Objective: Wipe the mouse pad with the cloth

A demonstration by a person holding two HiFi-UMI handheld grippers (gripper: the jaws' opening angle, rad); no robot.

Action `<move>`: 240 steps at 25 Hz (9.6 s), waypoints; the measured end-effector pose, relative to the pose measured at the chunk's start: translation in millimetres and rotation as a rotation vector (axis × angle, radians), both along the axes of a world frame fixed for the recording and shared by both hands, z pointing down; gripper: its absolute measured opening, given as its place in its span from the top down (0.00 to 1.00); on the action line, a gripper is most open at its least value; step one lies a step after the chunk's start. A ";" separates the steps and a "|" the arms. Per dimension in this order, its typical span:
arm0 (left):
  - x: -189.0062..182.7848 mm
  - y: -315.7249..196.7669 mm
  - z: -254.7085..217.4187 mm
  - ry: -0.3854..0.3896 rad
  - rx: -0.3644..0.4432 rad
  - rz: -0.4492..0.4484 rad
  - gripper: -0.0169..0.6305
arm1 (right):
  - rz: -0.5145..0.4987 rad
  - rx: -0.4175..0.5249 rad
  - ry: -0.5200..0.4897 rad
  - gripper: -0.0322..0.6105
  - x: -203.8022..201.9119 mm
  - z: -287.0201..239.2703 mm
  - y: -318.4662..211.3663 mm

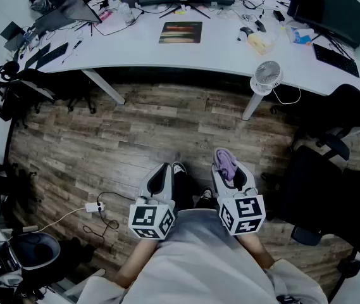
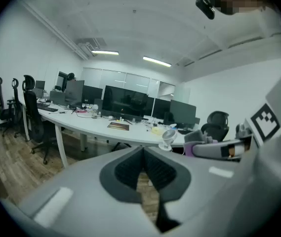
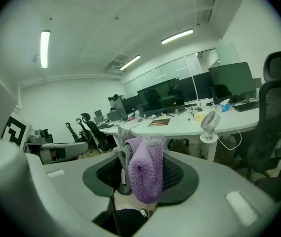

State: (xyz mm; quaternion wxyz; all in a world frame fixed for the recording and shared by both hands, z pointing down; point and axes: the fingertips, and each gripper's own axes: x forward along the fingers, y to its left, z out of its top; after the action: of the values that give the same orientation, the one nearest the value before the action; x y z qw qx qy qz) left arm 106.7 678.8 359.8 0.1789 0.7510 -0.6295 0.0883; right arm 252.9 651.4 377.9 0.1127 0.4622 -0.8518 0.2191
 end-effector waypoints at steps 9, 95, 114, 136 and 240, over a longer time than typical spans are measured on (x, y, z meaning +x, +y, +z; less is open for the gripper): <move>-24.2 -37.1 6.0 0.026 -0.014 -0.001 0.97 | 0.015 -0.026 -0.091 0.66 -23.7 0.6 -39.4; -199.8 -701.4 47.5 -0.029 -0.192 0.178 0.97 | -0.136 -0.145 0.137 0.66 -241.1 24.0 -702.6; -230.3 -762.5 166.2 0.043 -0.415 0.119 0.97 | -0.009 -0.440 0.134 0.67 -290.9 104.1 -799.8; -227.6 -762.2 236.0 0.146 -0.594 0.142 0.97 | -0.020 -0.707 0.059 0.67 -351.3 202.1 -851.6; -236.5 -754.0 235.4 -0.052 -0.509 0.044 0.97 | 0.142 -0.718 0.116 0.65 -133.9 204.3 -847.1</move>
State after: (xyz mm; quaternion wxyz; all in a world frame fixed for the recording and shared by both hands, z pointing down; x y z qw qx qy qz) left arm -129.8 -75.1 595.2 0.3441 0.6929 -0.5747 0.2669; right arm 119.0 -195.7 582.2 0.3004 0.4629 -0.6786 0.4847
